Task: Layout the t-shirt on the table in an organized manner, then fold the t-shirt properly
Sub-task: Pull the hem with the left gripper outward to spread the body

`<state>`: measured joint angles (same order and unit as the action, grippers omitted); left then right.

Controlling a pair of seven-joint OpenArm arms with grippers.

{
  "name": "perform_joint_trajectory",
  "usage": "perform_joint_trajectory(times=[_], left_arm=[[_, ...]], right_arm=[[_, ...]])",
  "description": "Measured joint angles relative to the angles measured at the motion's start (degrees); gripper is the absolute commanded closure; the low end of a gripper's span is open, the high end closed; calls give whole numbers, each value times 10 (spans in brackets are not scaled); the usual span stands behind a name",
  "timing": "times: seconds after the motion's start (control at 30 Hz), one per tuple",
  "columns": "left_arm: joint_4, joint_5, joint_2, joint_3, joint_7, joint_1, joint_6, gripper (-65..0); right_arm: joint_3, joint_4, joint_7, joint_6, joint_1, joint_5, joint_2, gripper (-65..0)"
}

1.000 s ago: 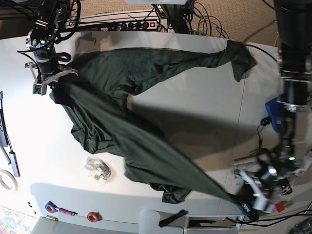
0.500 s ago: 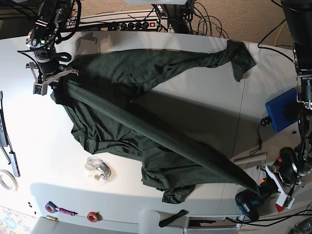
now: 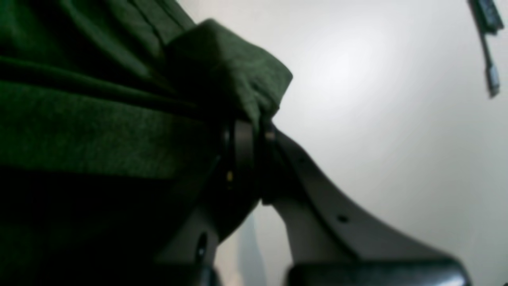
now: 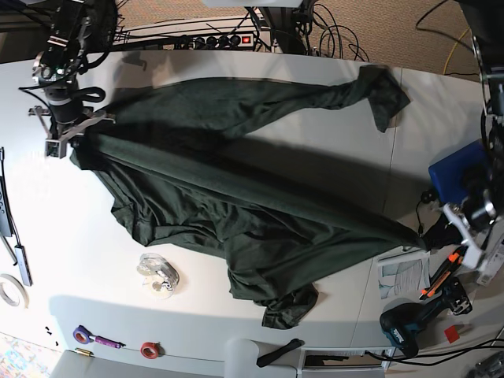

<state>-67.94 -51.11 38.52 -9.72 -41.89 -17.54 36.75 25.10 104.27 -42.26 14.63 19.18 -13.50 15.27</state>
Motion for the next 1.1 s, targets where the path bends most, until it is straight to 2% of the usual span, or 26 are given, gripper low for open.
perform_joint_trajectory(times=[0.1,0.23,0.33,0.4,0.53,0.6,0.8,0.9,1.0,1.1], left_arm=[[0,-35,1,-58,-28,26,10,0],[0,-106,1,-105,-100,56,13,0],[0,-167,1,-113,-160,79,33,0],[-1,-212,1,-113,-197,96,32,0],[-1,-290,1,-113,-246,128,32,0],[-1,-306,0,-113,-246,132,32,0],[0,-297,-20,-112,-232,99,32,0],[-1,-239,-32,-93,-197,73,31,0],[-1,-163,-36,-51,-129,58,30,0],[-1,-76,-36,-6,-75,45,30,-208]], right_arm=[[0,0,-10,2,0,0,11,0],[0,0,-40,3,0,-3,14,0],[0,0,-67,24,0,0,14,0],[0,0,-84,44,0,0,14,0],[0,0,-111,49,0,1,16,0],[0,0,-123,49,0,0,17,0],[0,0,-124,49,0,0,17,0],[0,0,-124,49,0,0,17,0],[0,0,-129,49,0,0,17,0],[0,0,-133,49,0,0,17,0]])
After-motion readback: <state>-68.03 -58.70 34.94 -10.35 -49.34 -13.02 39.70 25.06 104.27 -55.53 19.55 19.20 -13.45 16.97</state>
